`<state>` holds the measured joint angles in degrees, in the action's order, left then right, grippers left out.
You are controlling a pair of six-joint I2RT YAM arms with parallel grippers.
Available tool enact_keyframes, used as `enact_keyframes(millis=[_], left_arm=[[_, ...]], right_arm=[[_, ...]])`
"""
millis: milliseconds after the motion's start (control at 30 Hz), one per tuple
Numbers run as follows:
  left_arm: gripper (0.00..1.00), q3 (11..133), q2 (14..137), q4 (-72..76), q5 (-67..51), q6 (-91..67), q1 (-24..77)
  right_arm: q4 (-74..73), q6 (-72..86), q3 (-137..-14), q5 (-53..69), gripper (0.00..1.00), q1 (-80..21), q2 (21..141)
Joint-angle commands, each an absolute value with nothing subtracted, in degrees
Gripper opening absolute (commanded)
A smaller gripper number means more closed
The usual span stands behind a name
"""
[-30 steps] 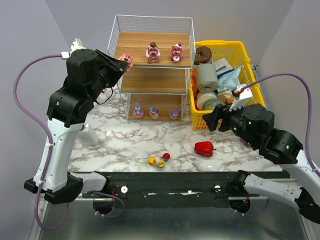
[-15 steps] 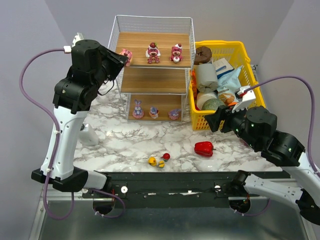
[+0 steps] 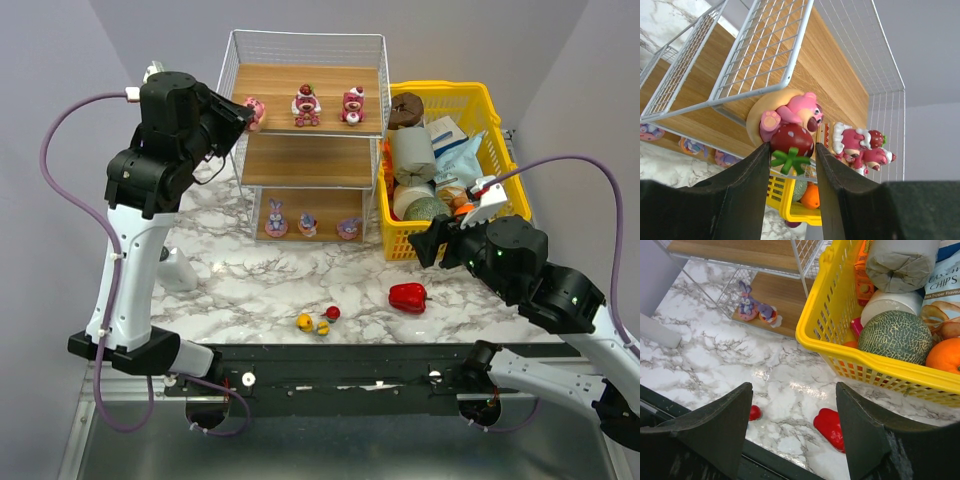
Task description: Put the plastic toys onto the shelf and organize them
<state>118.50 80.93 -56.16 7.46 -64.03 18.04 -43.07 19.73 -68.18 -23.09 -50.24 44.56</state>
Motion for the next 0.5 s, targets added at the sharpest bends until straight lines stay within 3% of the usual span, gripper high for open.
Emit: enact_keyframes(millis=[0,467], left_arm=[[0.51,121.11,81.91,-56.69,6.42,-63.55,17.23],[0.53,122.87,84.46,-56.08,4.66,-63.89,16.79]], right_arm=[[-42.19,20.48,-67.59,-23.91,0.75,-50.01,44.21],[-42.19,20.74,-66.36,-24.34,0.75,-50.01,43.59]])
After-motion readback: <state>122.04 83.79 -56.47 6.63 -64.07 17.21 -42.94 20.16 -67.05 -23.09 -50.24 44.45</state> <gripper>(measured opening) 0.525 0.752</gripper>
